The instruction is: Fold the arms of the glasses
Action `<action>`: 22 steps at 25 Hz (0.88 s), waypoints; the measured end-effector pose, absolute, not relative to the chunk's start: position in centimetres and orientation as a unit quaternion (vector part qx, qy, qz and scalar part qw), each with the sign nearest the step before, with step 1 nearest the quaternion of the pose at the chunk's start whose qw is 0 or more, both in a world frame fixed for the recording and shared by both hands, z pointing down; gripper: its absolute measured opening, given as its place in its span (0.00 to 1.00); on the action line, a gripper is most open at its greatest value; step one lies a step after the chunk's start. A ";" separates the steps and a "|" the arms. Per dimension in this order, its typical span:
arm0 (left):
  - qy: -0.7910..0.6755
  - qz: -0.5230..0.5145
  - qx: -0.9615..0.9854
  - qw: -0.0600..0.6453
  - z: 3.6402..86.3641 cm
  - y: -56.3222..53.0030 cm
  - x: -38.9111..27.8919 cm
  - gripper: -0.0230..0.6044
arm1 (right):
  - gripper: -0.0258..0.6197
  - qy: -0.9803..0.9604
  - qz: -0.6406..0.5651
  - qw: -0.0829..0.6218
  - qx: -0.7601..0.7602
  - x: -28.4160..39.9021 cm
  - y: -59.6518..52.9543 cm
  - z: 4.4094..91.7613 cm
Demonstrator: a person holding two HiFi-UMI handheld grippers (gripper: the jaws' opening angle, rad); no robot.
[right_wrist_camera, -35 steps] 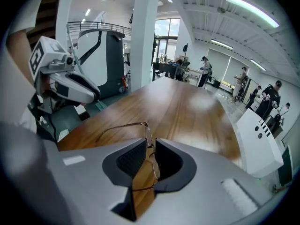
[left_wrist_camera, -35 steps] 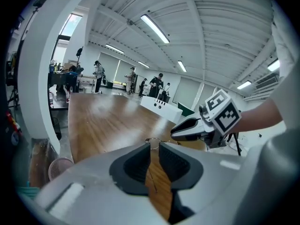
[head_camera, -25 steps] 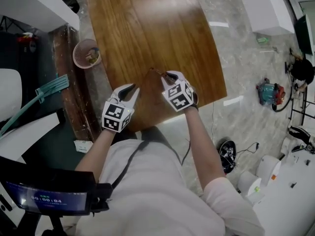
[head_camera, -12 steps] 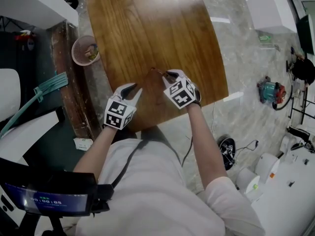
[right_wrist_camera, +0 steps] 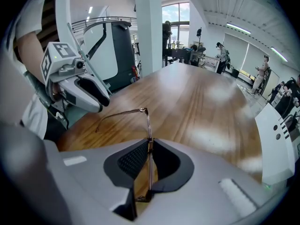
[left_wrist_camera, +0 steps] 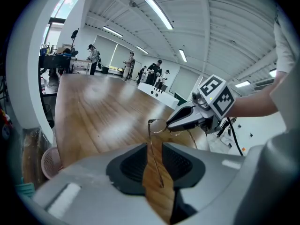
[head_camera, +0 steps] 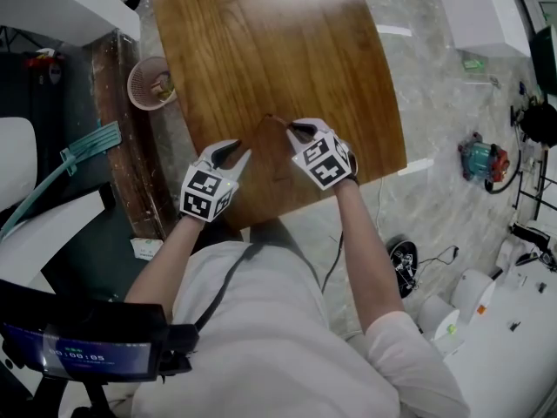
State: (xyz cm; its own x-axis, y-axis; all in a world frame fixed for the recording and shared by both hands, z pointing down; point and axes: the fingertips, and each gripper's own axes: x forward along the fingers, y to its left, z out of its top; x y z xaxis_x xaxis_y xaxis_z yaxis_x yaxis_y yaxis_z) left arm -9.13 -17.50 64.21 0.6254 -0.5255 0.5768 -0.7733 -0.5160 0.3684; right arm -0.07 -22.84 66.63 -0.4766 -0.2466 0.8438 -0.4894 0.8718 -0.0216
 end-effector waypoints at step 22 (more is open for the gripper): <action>-0.337 0.154 0.897 0.240 52.5 -13.9 -7.0 0.07 | 0.09 -0.900 0.124 0.249 0.335 4.6 -19.7 53.1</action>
State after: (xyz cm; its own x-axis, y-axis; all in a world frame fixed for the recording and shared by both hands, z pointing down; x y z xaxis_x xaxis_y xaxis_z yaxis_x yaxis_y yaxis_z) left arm -6.96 -13.87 52.55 0.7249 -0.5312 0.4385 -0.6791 -0.6577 0.3260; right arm 4.62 -19.65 53.07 -0.6524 -0.5408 0.5310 -0.6643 0.7453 -0.0573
